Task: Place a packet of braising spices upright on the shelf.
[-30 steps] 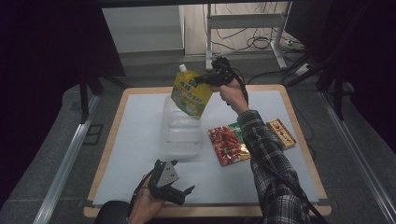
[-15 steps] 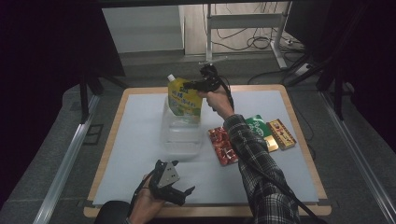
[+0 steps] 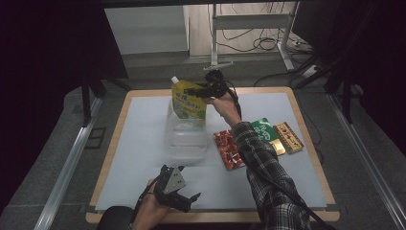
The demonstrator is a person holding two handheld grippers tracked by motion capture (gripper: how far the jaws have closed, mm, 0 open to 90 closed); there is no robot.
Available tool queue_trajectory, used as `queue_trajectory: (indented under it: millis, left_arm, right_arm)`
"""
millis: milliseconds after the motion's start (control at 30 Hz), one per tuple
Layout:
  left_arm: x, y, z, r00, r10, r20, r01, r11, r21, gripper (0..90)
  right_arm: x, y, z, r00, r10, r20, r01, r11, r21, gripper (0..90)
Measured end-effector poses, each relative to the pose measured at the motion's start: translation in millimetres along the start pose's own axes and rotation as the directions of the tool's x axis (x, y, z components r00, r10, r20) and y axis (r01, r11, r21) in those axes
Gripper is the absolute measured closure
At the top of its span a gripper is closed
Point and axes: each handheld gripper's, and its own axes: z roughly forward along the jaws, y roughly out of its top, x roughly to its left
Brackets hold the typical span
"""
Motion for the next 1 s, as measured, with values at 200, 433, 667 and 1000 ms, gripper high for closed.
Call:
queue_trajectory:
  millis: [200, 433, 667, 1000]
  left_arm:
    - [-0.1, -0.2, 0.6, 1.0000, 0.002, 0.000, -0.002, 1.0000, 0.003, 0.0]
    - [-0.7, -0.2, 1.3, 1.0000, 0.006, 0.002, -0.006, 1.0000, 0.006, 0.0]
    - [-1.2, -0.5, 2.3, 1.0000, 0.006, 0.002, -0.006, 0.9999, 0.010, 0.0]
    - [-1.8, -0.5, 3.2, 1.0000, 0.009, 0.004, -0.009, 0.9999, 0.011, 0.0]
  right_arm:
    - [0.5, -2.9, -6.4, 0.9994, -0.027, 0.024, 0.026, 1.000, 0.016, 30.0]
    - [2.3, -7.2, -13.4, 0.9973, -0.060, 0.042, 0.058, 0.998, 0.039, 20.5]
    - [3.7, -13.3, -21.2, 0.9969, -0.077, 0.016, 0.077, 0.996, 0.039, 13.0]
    - [8.7, -19.8, -30.4, 0.9965, -0.082, -0.017, 0.083, 0.994, 0.066, 5.1]
